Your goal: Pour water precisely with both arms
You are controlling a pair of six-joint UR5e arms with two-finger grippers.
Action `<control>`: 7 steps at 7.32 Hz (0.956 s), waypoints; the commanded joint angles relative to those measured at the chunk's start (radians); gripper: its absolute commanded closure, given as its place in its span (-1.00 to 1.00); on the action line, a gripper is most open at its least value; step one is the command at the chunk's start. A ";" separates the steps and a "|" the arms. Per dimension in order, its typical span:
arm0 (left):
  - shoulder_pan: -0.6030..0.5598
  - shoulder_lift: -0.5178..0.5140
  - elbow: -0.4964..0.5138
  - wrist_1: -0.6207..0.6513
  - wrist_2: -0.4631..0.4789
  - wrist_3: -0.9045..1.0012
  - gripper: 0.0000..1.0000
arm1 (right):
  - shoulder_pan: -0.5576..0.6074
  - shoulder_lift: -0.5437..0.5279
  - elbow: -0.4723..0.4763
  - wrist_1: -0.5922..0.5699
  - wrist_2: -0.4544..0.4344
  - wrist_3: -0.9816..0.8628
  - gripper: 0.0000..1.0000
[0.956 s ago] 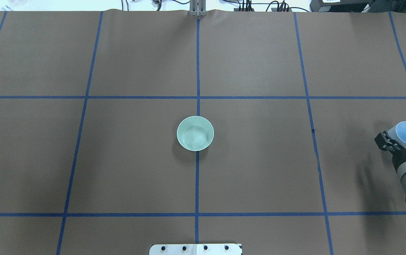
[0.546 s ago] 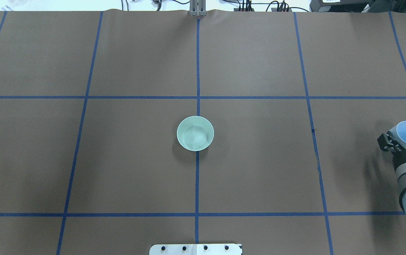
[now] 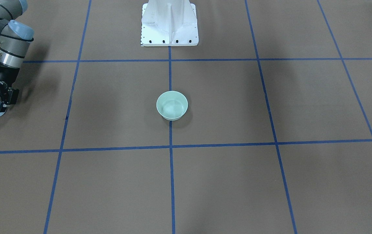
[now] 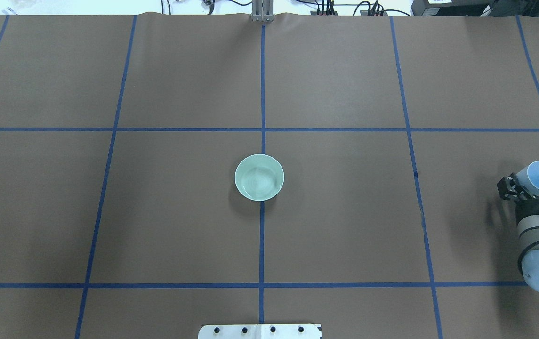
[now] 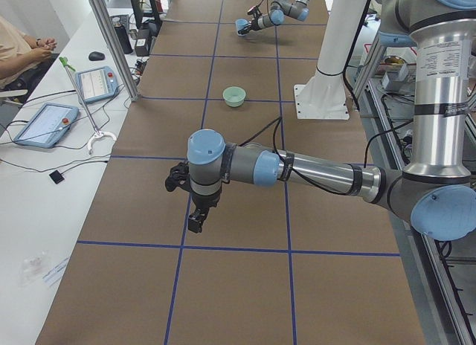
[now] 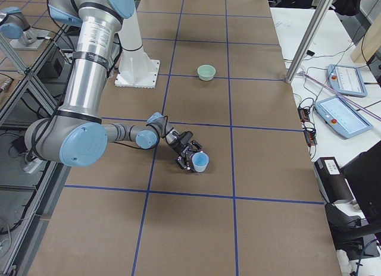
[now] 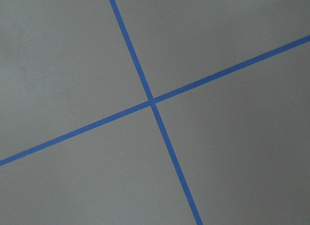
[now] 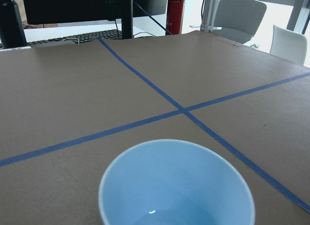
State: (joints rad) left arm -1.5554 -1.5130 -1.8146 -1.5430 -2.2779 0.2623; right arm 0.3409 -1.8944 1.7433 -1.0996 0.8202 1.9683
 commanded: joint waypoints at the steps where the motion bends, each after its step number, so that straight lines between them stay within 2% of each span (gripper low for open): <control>1: 0.000 0.001 0.001 0.000 0.000 0.000 -1.00 | 0.003 0.003 -0.024 0.003 -0.022 0.003 -0.54; 2: 0.002 0.017 0.001 -0.002 -0.002 0.000 -1.00 | 0.003 0.003 -0.027 0.004 -0.029 0.001 0.71; 3: 0.002 0.022 0.001 -0.002 -0.002 0.000 -1.00 | 0.003 0.001 -0.027 0.004 -0.039 0.001 1.00; 4: 0.002 0.033 0.009 0.000 -0.003 -0.003 -1.00 | 0.013 0.003 -0.027 0.006 -0.049 -0.008 1.00; 6: 0.000 0.066 -0.012 -0.008 -0.009 -0.207 -1.00 | 0.052 0.008 -0.018 0.030 -0.041 -0.078 1.00; 7: 0.000 0.074 -0.018 -0.011 -0.011 -0.253 -1.00 | 0.067 0.006 -0.016 0.111 -0.038 -0.157 1.00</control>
State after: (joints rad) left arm -1.5553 -1.4564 -1.8207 -1.5489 -2.2864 0.0989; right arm 0.3862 -1.8886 1.7231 -1.0583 0.7785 1.8940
